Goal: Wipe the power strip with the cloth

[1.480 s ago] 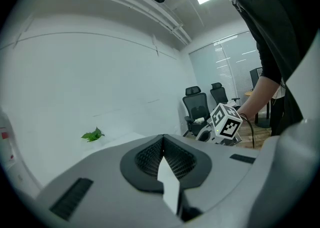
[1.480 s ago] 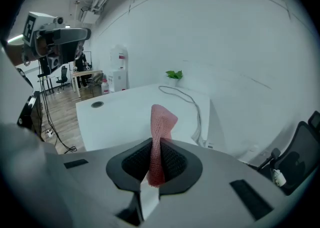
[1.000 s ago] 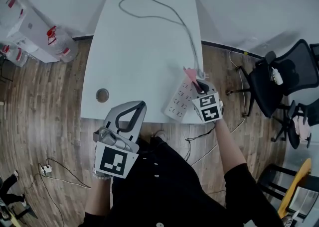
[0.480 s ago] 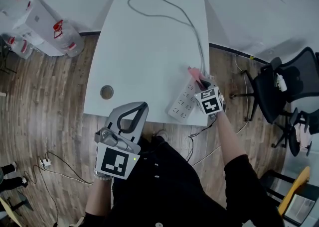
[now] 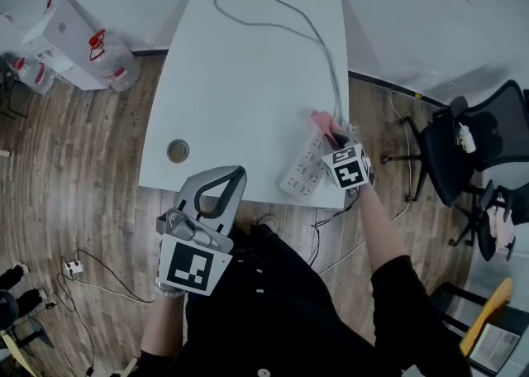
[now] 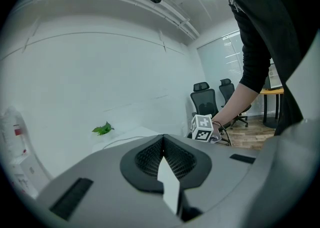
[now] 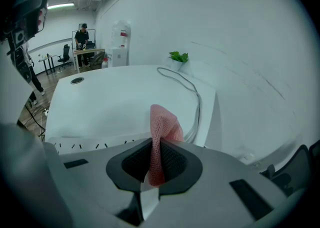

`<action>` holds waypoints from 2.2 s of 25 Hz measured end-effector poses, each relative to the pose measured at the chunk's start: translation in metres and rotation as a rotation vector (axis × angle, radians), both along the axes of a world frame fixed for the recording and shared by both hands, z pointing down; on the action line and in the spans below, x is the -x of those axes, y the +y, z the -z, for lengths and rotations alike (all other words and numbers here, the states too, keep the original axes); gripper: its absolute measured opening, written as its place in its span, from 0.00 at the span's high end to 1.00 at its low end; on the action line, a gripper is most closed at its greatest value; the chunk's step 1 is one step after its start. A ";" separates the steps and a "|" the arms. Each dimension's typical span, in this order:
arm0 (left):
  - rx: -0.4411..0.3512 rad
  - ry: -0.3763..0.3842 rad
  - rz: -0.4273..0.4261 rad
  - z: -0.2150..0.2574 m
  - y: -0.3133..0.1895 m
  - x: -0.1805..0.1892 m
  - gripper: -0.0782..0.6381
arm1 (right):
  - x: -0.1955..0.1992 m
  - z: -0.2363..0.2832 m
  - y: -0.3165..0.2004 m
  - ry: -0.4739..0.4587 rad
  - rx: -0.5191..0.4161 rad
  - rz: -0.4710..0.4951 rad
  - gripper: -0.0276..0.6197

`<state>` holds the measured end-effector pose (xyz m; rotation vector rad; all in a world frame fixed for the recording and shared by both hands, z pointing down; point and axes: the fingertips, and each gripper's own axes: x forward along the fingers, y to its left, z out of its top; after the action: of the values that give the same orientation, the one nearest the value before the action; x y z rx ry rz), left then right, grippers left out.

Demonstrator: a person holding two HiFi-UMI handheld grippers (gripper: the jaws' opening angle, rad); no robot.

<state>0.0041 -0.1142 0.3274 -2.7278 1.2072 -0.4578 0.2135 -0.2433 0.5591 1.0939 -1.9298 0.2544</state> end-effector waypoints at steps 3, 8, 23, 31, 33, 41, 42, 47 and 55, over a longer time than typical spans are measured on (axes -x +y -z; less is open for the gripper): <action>0.001 0.001 -0.001 0.000 -0.001 0.001 0.87 | 0.002 -0.001 0.001 -0.006 0.000 -0.005 0.87; 0.006 0.000 -0.002 -0.001 0.000 0.002 0.87 | 0.007 0.000 0.006 -0.020 -0.001 -0.008 0.87; 0.001 0.004 -0.023 0.000 0.001 0.003 0.87 | 0.033 0.001 0.041 -0.075 -0.004 0.004 0.87; 0.004 0.012 -0.039 -0.001 0.004 0.000 0.87 | 0.053 0.001 0.069 -0.121 0.010 0.020 0.87; 0.005 0.012 -0.042 -0.002 0.006 0.001 0.87 | 0.059 0.000 0.077 -0.127 0.016 0.031 0.87; 0.009 0.015 -0.054 -0.003 0.010 0.002 0.87 | 0.086 -0.001 0.111 -0.152 0.036 0.084 0.87; 0.006 0.017 -0.057 -0.003 0.010 0.002 0.87 | 0.090 -0.001 0.114 -0.155 0.037 0.093 0.87; 0.006 0.019 -0.066 -0.001 0.012 0.003 0.87 | 0.105 -0.001 0.136 -0.168 0.055 0.117 0.87; 0.009 0.019 -0.083 -0.003 0.008 0.000 0.87 | 0.119 -0.001 0.153 -0.195 0.079 0.128 0.87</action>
<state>0.0044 -0.1059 0.3305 -2.7833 1.0938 -0.4297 0.0944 -0.0907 0.5606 0.9177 -2.1343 0.3751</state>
